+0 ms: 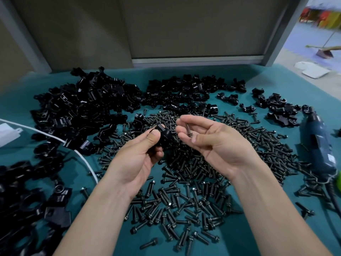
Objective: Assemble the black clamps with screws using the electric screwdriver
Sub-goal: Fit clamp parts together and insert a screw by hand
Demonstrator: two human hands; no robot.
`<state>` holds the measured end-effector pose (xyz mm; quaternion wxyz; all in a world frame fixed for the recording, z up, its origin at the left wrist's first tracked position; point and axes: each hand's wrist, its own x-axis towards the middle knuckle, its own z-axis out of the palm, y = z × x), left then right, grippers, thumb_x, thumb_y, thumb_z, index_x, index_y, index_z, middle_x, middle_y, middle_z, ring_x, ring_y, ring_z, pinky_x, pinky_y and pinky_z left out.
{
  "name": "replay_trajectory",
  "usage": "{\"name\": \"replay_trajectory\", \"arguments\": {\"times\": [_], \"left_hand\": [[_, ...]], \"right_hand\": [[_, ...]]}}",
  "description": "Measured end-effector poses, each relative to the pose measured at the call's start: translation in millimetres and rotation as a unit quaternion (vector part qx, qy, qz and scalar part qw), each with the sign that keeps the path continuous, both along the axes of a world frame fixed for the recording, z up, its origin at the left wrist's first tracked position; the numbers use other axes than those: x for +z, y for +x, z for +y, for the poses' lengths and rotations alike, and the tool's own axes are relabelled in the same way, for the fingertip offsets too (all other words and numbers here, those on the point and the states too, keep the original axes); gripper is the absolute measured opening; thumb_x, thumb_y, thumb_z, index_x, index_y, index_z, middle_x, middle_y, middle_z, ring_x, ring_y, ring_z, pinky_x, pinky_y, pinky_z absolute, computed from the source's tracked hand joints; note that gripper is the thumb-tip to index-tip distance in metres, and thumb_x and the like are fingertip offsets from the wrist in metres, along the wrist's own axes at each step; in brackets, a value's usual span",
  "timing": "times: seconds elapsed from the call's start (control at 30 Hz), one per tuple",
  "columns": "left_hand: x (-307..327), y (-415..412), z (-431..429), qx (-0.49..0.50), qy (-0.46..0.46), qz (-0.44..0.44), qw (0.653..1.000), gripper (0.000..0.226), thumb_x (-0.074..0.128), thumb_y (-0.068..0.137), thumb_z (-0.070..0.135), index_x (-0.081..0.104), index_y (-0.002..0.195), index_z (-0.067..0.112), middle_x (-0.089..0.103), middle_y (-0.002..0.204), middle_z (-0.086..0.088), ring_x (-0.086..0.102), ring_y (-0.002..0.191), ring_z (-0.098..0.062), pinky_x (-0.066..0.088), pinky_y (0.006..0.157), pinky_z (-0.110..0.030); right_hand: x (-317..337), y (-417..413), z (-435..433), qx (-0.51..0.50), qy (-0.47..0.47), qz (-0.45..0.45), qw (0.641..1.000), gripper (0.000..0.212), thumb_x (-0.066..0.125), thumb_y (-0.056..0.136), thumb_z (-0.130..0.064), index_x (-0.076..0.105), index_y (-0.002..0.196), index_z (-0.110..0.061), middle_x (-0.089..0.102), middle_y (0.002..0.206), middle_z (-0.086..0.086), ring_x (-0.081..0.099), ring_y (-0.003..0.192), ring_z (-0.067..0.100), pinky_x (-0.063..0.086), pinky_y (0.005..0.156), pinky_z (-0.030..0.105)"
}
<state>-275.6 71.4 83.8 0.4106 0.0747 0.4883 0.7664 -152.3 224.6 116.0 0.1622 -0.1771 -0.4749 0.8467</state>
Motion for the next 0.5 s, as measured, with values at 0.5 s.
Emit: {"name": "replay_trajectory", "arguments": {"times": [0.5], "left_hand": [[0, 1, 0, -0.016, -0.004, 0.009, 1.0, 0.05, 0.073, 0.08, 0.028, 0.074, 0.126, 0.006, 0.072, 0.091, 0.003, 0.06, 0.067, -0.004, 0.054, 0.062, -0.02]], "right_hand": [[2, -6, -17, -0.07, 0.023, -0.028, 0.997, 0.027, 0.045, 0.109, -0.01, 0.07, 0.105, -0.002, 0.076, 0.087, 0.015, 0.063, 0.06, 0.013, 0.05, 0.051, 0.022]]}}
